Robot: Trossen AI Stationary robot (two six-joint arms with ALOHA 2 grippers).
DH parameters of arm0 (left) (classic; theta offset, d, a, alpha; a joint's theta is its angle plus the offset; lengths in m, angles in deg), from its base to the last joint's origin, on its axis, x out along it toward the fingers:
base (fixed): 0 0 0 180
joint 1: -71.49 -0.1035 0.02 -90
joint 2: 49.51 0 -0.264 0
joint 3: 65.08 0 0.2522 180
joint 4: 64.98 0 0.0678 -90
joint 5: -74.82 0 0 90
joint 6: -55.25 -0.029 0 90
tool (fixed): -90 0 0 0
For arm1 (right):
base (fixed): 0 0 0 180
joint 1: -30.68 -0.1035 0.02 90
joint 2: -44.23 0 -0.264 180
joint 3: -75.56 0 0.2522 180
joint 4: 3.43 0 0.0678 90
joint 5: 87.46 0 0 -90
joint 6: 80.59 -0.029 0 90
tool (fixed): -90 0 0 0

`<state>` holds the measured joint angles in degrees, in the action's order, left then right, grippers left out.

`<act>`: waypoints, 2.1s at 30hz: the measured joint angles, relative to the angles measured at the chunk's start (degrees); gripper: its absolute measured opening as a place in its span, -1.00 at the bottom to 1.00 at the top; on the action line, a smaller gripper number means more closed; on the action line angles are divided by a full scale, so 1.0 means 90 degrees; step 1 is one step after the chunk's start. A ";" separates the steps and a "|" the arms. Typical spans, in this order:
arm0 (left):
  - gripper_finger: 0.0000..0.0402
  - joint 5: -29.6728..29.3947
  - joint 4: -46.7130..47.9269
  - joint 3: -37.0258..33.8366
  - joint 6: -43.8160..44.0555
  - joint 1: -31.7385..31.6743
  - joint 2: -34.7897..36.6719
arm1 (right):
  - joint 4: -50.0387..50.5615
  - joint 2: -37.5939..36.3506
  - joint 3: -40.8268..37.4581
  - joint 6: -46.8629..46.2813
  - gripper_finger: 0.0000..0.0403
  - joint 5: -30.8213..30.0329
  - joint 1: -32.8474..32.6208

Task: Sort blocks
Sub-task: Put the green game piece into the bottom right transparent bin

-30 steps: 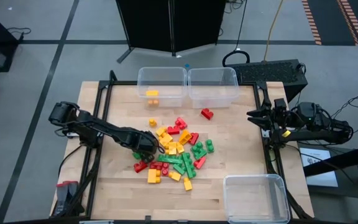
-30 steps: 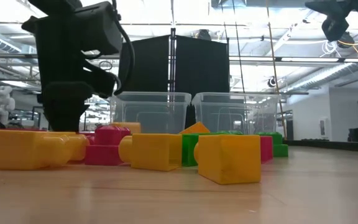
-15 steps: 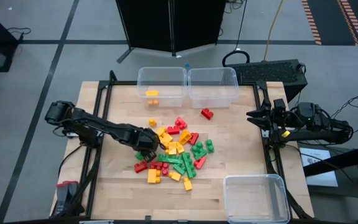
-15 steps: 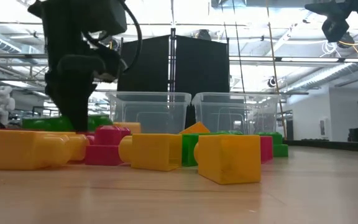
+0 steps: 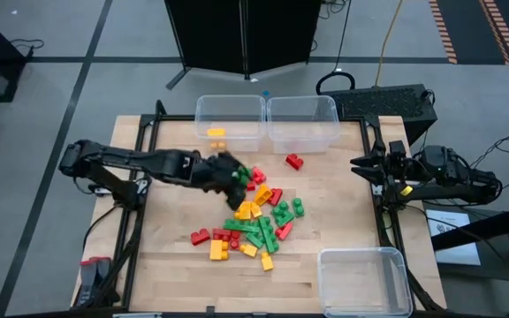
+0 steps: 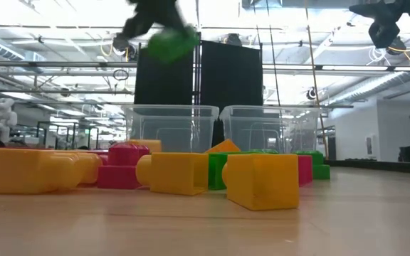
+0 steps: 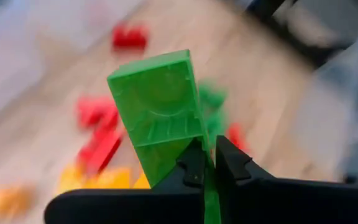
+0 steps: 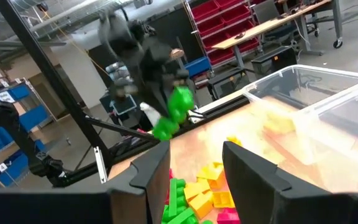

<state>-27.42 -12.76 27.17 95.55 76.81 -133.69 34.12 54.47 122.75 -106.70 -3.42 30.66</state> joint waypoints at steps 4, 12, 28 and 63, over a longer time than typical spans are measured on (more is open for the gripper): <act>-0.99 -0.0004 -0.0887 0.0550 -0.0347 -0.0029 -0.0005 | 0.0051 0.0000 0.0000 0.0002 -0.28 -0.0007 0.0000; -1.00 -0.0044 -0.2330 0.1411 -0.0940 0.0163 -0.0539 | 0.0274 0.0000 0.0000 0.0002 -0.28 -0.0007 0.0002; -1.00 0.0153 -0.2419 0.4056 -0.2681 0.0816 -0.3084 | 0.0537 0.0000 0.0000 -0.0175 -0.28 -0.0002 0.0000; -1.00 0.1970 -0.5778 0.4588 -0.4943 0.1370 -0.5447 | 0.0920 0.0000 0.0000 -0.0192 -0.28 0.0001 0.0002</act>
<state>-9.70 -64.76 68.46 51.06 89.14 -182.72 42.41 54.47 122.75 -108.43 -3.41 30.69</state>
